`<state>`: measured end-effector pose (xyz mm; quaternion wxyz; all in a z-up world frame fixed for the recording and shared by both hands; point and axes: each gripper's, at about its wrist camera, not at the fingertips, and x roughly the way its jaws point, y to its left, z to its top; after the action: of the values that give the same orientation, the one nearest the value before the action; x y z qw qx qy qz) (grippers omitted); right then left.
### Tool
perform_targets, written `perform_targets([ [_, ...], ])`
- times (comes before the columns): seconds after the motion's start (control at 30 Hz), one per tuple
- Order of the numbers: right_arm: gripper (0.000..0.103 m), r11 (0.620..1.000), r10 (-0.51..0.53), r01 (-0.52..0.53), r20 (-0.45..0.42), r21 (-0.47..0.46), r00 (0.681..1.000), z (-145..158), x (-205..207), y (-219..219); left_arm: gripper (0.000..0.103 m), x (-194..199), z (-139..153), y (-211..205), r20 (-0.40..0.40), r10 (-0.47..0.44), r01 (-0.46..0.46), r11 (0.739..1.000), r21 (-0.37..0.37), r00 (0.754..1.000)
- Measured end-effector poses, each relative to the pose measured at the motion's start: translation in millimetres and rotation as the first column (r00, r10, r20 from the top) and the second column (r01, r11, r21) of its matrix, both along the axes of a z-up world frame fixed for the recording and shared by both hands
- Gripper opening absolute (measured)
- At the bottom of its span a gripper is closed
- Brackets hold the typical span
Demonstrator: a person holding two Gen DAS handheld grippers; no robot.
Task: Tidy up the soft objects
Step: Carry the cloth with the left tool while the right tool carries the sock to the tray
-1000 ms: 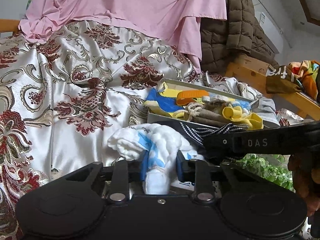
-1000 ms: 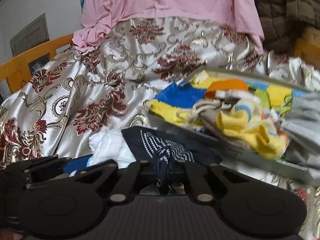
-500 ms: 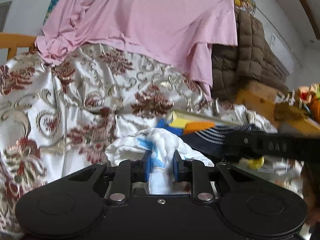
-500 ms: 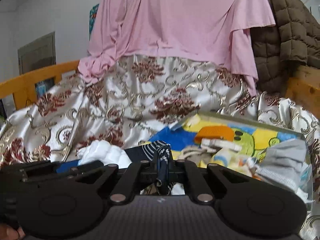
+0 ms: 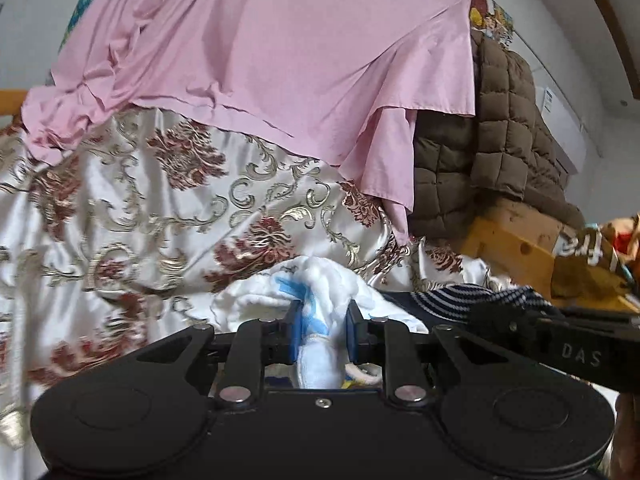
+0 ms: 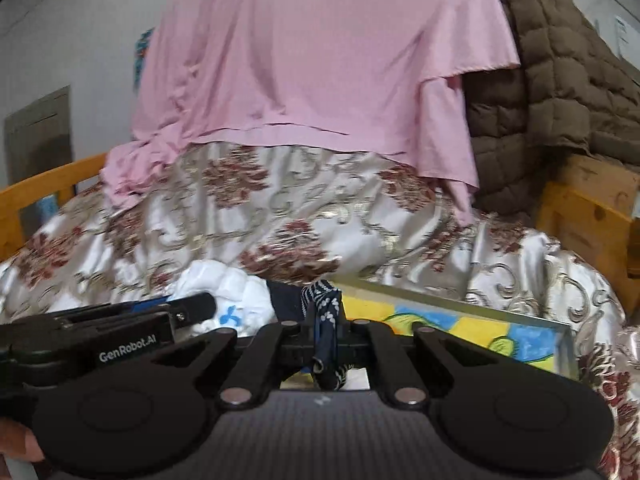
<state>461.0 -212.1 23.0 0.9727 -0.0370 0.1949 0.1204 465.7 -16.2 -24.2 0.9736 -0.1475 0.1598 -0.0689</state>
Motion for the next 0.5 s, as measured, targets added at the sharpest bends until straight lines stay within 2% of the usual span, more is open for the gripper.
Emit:
perform_targets([
  [0.1,0.005,0.999,-0.032,0.033,-0.016,0.011,0.999,-0.4,9.6,-11.6,0.023,17.6,-0.2,-6.0,-0.024,0.001,-0.001,1.0,-0.02,1.0],
  [0.2,0.005,0.998,-0.066,0.066,-0.025,0.01,0.998,-4.3,12.8,-19.7,0.023,27.7,-4.4,-13.9,-0.048,-0.002,0.002,1.0,-0.008,0.999],
  [0.3,0.005,0.996,-0.083,0.083,-0.034,0.01,0.996,-8.8,12.2,-24.5,0.023,30.1,-11.4,-14.5,-0.074,-0.006,0.004,0.999,-0.035,0.997],
  [0.5,0.005,0.994,-0.107,0.107,-0.047,0.003,0.993,-14.2,10.6,-30.0,0.023,31.3,-21.7,-21.3,-0.107,-0.016,0.013,1.0,-0.027,0.994],
])
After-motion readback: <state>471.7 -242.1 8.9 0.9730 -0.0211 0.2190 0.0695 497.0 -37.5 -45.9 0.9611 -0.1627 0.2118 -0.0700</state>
